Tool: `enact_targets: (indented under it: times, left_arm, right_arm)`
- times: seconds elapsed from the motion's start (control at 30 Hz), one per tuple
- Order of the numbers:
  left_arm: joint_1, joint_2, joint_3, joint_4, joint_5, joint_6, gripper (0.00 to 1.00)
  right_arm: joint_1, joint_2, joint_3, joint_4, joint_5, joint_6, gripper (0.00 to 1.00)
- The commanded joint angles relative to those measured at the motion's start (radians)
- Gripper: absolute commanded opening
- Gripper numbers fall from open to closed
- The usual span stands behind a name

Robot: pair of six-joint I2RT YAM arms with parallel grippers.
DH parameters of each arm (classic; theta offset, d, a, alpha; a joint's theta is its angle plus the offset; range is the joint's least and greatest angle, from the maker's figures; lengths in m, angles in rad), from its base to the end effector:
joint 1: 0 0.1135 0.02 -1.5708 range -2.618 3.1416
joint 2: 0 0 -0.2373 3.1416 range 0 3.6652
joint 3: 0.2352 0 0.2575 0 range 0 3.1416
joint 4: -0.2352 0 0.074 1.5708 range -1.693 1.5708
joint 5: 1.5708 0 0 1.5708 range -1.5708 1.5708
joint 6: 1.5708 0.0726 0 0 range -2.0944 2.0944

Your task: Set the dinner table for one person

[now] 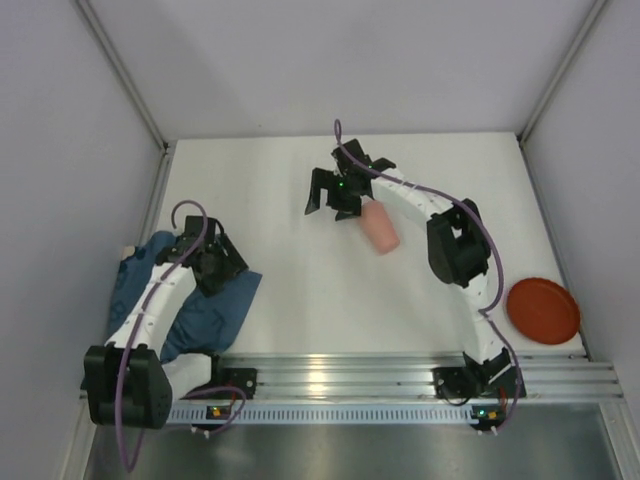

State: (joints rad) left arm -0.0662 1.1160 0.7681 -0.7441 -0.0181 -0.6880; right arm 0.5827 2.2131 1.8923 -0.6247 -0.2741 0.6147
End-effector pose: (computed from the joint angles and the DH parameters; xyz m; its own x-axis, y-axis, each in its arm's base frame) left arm 0.2387 -0.0145 0.1676 -0.7209 -0.5885 -0.3661 -0.5177 0.8084 -0.2801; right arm 0.4091 0.2932 0.1648 -0.9349 0.0488 -0.3516 -0.1504 0.8428 0.5169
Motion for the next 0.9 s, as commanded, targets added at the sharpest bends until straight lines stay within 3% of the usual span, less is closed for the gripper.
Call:
enact_targets:
  times: [0.0,0.2,0.43,0.7,0.73,0.87]
  left_arm:
    - [-0.003,0.051,-0.030,0.075,0.014,-0.015,0.76]
    - [-0.003,0.128,-0.052,0.147,0.063,-0.015,0.75]
    - [-0.012,0.203,-0.076,0.216,0.073,-0.024,0.74]
    - [-0.060,0.356,-0.041,0.290,0.032,-0.024,0.72]
    - [-0.069,0.382,-0.024,0.299,0.027,-0.022,0.71]
    - [-0.112,0.505,0.025,0.330,0.027,0.004,0.48]
  right_arm:
    - [0.009,0.048,0.105,0.025,-0.014,0.071,0.99]
    - [-0.021,0.019,-0.011,0.025,0.056,0.046,0.99]
    - [-0.162,-0.251,-0.463,0.037,0.167,-0.093,0.99]
    - [-0.336,-0.493,-0.625,0.011,0.205,-0.213,1.00]
    - [-0.345,-0.512,-0.639,0.007,0.201,-0.219,1.00]
    - [-0.380,-0.599,-0.674,-0.018,0.161,-0.228,1.00]
